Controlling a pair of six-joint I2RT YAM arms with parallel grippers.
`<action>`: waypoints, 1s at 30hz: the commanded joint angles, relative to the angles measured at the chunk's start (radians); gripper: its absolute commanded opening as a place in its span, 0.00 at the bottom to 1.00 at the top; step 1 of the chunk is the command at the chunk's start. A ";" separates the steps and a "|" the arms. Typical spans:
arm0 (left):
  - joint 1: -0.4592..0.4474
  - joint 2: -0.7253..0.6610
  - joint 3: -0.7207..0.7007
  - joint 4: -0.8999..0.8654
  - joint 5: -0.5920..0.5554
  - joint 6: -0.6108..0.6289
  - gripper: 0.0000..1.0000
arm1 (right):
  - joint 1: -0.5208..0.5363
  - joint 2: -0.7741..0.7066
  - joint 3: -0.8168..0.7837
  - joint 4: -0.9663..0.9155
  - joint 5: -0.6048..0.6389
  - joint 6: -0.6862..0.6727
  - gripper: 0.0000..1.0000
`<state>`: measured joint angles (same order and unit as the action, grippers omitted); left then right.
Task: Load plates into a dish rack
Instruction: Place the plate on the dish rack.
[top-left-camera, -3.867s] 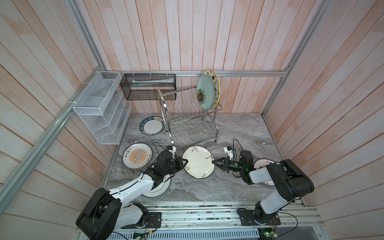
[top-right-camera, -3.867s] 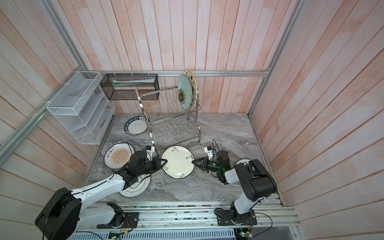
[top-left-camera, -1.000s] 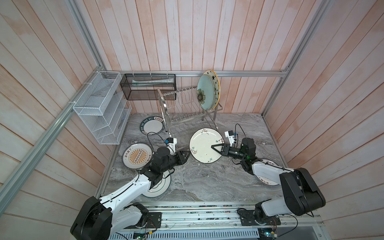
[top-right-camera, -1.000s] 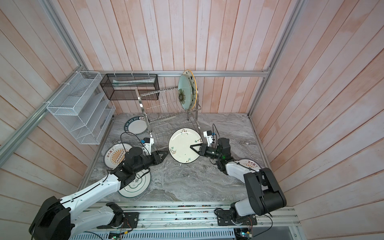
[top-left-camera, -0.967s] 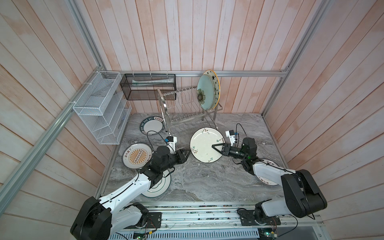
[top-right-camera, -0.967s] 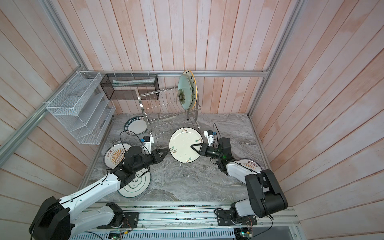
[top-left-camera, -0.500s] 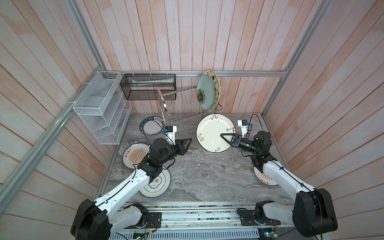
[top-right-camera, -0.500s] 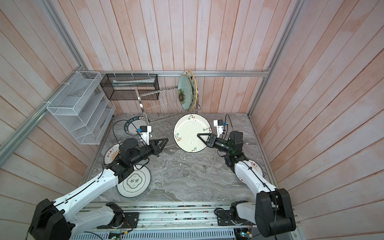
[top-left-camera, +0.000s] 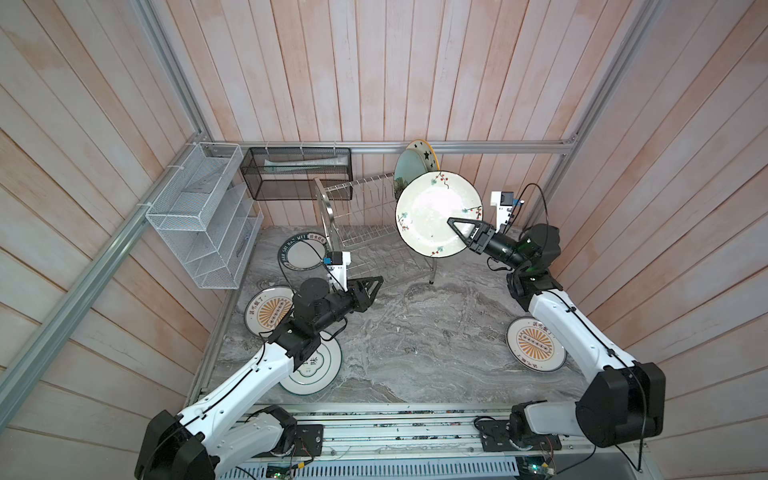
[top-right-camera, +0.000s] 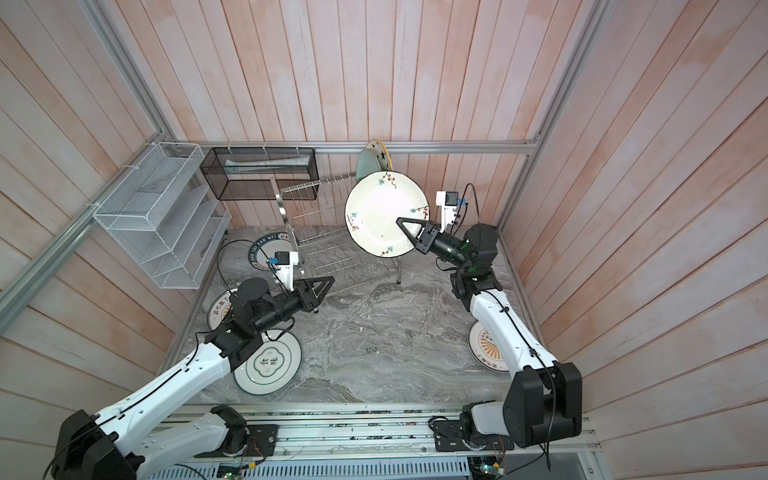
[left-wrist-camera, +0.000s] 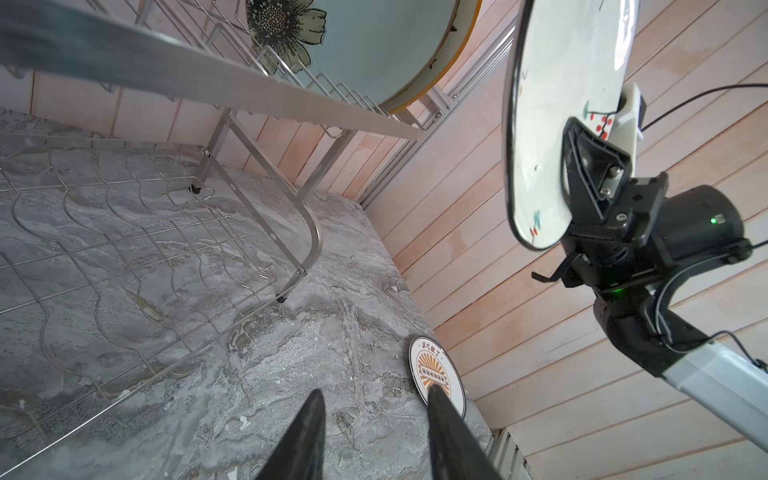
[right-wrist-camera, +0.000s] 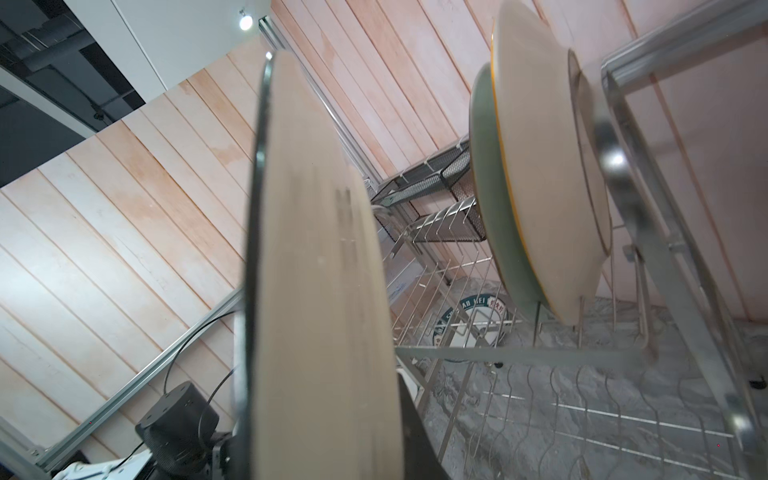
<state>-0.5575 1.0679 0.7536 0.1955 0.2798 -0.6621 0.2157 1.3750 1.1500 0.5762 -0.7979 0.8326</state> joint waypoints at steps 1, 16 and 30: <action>-0.010 -0.020 -0.001 0.004 -0.005 -0.002 0.42 | 0.035 0.008 0.122 0.004 0.137 -0.098 0.00; -0.016 -0.083 -0.031 -0.013 -0.032 -0.010 0.42 | 0.211 0.278 0.586 -0.269 0.582 -0.454 0.00; -0.017 -0.088 -0.078 0.021 -0.026 -0.047 0.42 | 0.360 0.554 0.917 -0.394 0.881 -0.729 0.00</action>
<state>-0.5705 0.9794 0.6991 0.1978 0.2531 -0.6975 0.5549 1.9354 1.9770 0.0948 -0.0219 0.1810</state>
